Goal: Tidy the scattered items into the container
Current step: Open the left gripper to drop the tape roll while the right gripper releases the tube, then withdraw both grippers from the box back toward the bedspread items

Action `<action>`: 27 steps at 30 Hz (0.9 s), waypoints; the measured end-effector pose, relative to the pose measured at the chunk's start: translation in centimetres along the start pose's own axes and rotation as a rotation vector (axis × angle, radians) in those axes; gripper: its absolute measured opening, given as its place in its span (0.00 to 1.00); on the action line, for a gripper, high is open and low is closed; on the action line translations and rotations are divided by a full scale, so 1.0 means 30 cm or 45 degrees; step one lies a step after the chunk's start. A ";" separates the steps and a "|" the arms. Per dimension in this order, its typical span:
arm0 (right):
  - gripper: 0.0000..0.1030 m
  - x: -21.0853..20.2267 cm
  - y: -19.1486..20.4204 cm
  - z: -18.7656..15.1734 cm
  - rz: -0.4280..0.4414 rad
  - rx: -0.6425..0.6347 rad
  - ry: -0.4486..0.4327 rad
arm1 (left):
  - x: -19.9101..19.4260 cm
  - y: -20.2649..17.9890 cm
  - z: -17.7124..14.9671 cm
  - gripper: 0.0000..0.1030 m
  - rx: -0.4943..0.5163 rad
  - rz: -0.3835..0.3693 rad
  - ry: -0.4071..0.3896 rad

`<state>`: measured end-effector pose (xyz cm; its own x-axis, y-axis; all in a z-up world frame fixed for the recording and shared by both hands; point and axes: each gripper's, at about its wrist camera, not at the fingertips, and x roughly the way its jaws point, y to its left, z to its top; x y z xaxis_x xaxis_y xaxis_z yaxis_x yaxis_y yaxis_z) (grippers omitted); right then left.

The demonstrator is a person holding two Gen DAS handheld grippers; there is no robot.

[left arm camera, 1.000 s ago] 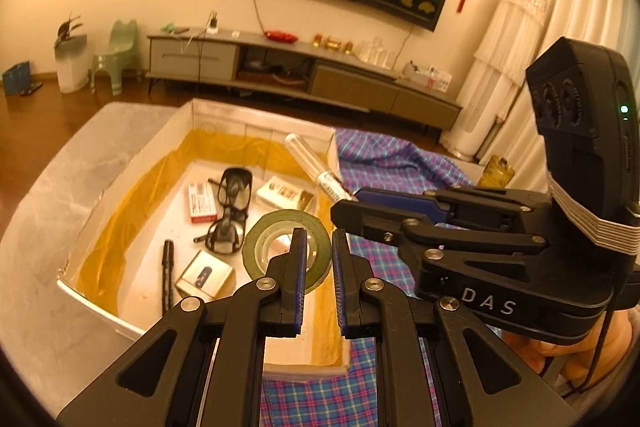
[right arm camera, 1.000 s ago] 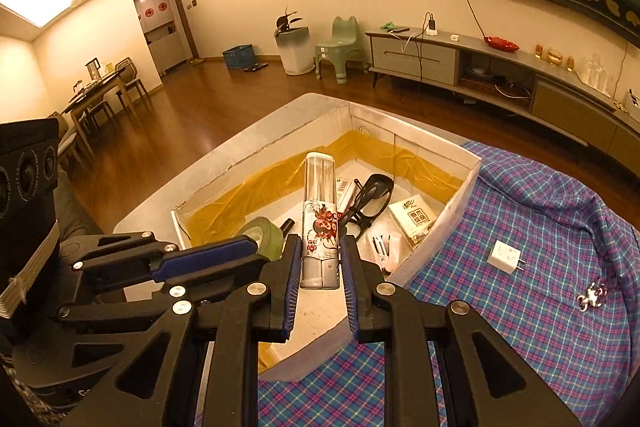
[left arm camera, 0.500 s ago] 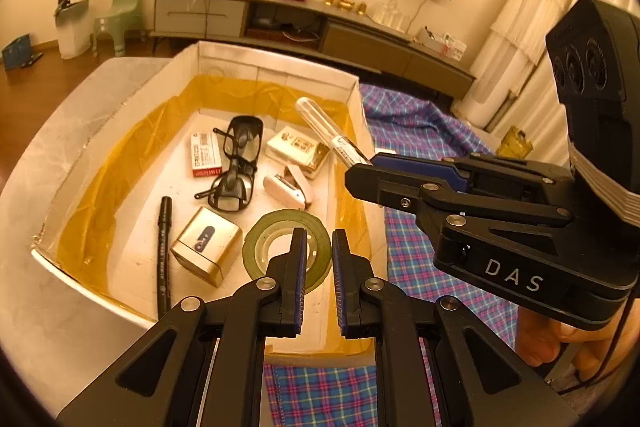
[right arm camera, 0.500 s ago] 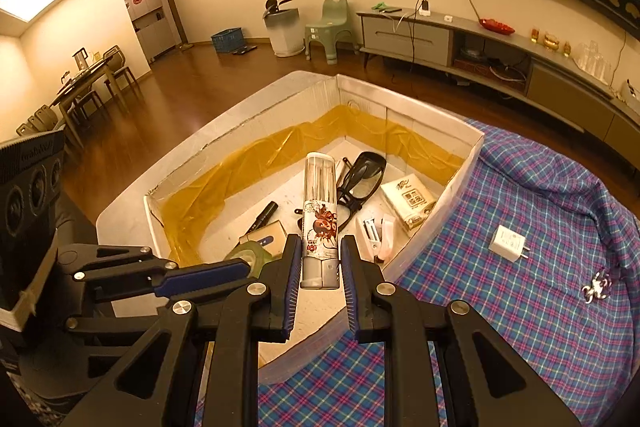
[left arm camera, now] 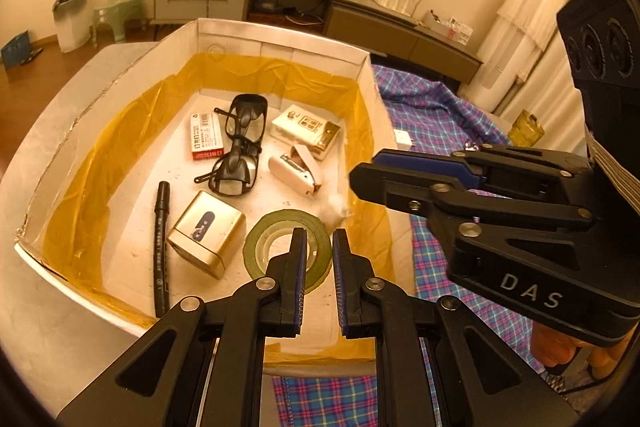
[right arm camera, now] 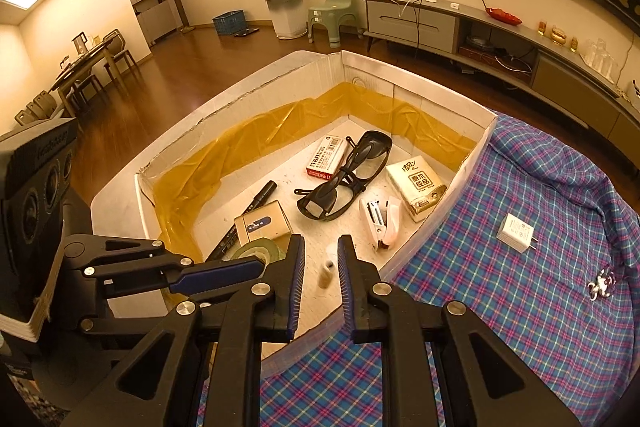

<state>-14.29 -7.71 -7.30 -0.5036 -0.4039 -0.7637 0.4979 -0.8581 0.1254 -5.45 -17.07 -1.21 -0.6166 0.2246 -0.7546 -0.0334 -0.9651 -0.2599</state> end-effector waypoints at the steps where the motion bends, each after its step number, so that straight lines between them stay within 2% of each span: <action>1: 0.18 -0.001 -0.002 0.001 -0.001 0.003 -0.002 | 0.001 0.007 0.001 0.15 -0.009 0.007 0.001; 3: 0.18 -0.002 -0.007 0.003 -0.002 0.010 -0.006 | 0.005 0.018 0.003 0.20 -0.024 0.013 0.006; 9: 0.18 0.012 -0.012 0.002 0.002 0.023 0.003 | 0.009 0.028 0.005 0.24 -0.036 0.005 0.015; 18: 0.18 0.014 -0.009 -0.001 0.004 0.023 0.006 | 0.003 0.015 0.005 0.26 -0.030 0.021 0.020; 27: 0.18 -0.004 0.003 -0.002 0.006 0.021 -0.007 | -0.047 -0.017 0.005 0.26 0.030 0.081 -0.026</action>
<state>-14.16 -7.72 -7.25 -0.5054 -0.4095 -0.7595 0.4884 -0.8614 0.1394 -4.67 -16.90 0.07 -0.6340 0.1600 -0.7566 -0.0119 -0.9803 -0.1973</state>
